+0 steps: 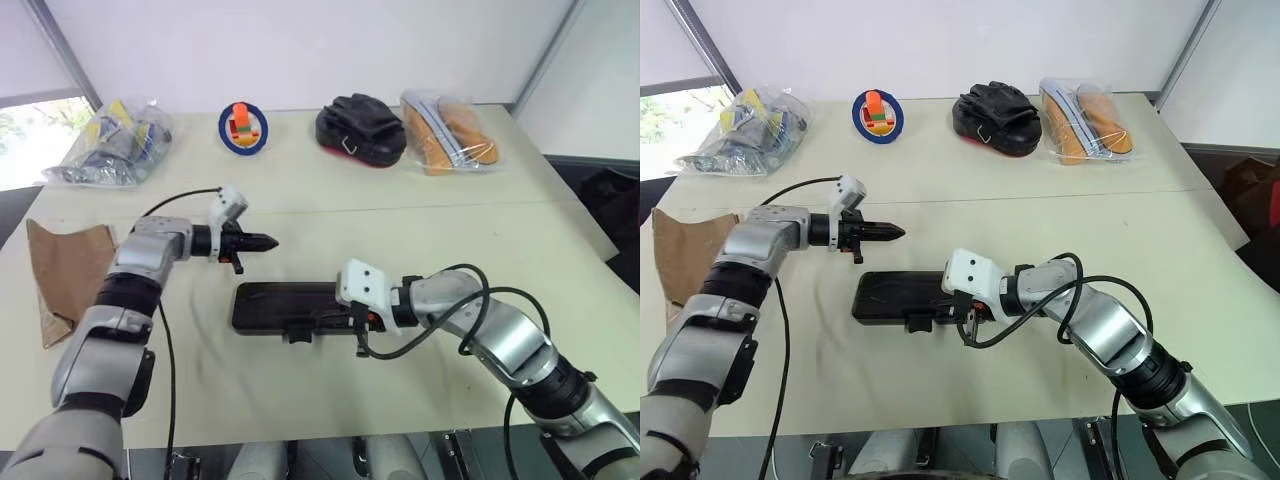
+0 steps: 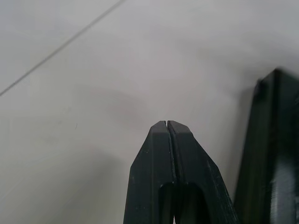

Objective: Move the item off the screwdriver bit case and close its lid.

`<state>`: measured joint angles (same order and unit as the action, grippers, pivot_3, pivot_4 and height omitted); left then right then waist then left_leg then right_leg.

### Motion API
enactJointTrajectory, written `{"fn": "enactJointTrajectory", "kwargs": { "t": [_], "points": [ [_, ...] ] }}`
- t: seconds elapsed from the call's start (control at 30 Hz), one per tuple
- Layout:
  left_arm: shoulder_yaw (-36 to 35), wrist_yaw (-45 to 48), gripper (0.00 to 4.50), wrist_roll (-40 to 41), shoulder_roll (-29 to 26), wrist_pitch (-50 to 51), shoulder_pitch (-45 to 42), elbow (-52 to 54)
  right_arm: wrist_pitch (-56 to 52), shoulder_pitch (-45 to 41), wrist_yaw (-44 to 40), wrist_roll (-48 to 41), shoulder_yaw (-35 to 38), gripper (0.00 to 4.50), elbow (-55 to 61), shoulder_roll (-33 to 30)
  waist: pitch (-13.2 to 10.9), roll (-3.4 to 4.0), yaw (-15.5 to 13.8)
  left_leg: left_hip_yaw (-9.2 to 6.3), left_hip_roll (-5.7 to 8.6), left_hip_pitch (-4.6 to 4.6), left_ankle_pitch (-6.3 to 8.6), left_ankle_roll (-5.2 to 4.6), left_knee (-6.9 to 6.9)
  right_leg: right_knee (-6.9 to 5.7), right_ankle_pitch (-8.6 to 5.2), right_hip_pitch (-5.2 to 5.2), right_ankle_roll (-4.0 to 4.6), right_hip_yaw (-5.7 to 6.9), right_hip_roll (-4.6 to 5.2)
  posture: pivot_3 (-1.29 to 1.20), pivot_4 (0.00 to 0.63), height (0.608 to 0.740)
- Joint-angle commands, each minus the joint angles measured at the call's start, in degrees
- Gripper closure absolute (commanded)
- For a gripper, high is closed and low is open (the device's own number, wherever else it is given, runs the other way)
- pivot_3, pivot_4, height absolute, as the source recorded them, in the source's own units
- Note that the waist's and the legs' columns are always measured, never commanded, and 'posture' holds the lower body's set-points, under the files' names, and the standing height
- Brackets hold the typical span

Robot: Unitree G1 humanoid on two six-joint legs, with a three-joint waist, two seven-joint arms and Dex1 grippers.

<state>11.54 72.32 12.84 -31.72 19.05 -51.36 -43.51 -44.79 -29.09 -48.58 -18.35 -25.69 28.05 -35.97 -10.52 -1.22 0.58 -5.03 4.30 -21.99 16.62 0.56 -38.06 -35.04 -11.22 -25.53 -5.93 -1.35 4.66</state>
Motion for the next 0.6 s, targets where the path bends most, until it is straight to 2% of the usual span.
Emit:
{"fn": "enactJointTrajectory", "kwargs": {
  "t": [0.03, 0.27, 0.47, 0.6],
  "points": [
    [2.02, 3.75, 4.50, -4.19, 2.58, -6.16, -4.12, -7.00, -1.59, 0.03, 0.49, -0.05, -0.90, 4.44, 4.33, 0.63, 0.00, 0.00, 0.00, -0.01, 0.00, -0.02, 0.01, -0.01, 0.00, 0.00, 0.00, -0.01, 0.00, 0.02, 0.00, 0.00, 0.150, 0.740],
    [3.99, 6.91, 4.50, -10.36, 8.80, -13.10, -9.98, -17.92, -5.04, 0.26, 2.62, 0.60, -4.09, 4.44, 6.70, 2.30, 0.00, -0.01, 0.21, -0.03, 0.00, -0.08, 0.01, -0.03, -0.07, -0.01, 0.02, -0.02, -0.04, 0.07, 0.00, 0.00, 0.150, 0.740],
    [5.08, 13.52, 4.50, -12.72, 10.56, -13.38, -10.70, -18.36, -4.51, 0.47, 4.78, 3.53, -7.99, 4.44, 4.21, 4.24, 0.00, -0.01, 0.24, -0.03, -0.01, -0.07, 0.01, -0.04, -0.08, -0.06, 0.02, -0.02, -0.04, 0.08, -0.03, 0.00, 0.150, 0.740],
    [6.50, 13.64, 4.50, -15.48, 9.89, -16.79, -9.89, -16.66, -1.25, -0.62, 6.00, 8.96, -11.68, 4.44, -0.62, 4.90, 0.00, -0.02, 0.18, -0.03, 0.00, -0.07, 0.01, -0.04, -0.10, -0.08, 0.02, -0.02, -0.04, 0.08, -0.03, 0.00, 0.150, 0.740]
  ]
}}
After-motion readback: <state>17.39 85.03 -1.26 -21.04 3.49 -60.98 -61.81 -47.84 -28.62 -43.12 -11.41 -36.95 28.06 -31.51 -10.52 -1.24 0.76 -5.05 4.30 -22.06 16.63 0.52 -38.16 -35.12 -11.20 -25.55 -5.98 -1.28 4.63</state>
